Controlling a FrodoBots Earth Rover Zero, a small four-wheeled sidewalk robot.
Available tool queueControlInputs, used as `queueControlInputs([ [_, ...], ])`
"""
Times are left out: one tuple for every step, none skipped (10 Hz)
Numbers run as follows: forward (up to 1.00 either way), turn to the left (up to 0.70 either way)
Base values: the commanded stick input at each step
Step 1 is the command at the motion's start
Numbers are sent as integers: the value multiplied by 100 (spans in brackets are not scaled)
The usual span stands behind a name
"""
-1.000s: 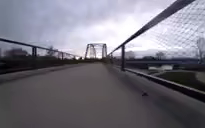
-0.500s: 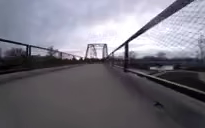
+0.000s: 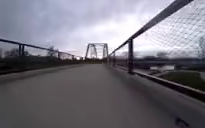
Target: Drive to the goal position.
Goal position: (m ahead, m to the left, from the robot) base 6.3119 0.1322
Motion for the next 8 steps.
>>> queueControlInputs([
  [100, 31],
  [100, 15],
  [100, 0],
  [100, 0],
  [100, 0],
  [100, 0],
  [100, 0],
  [100, 0],
])
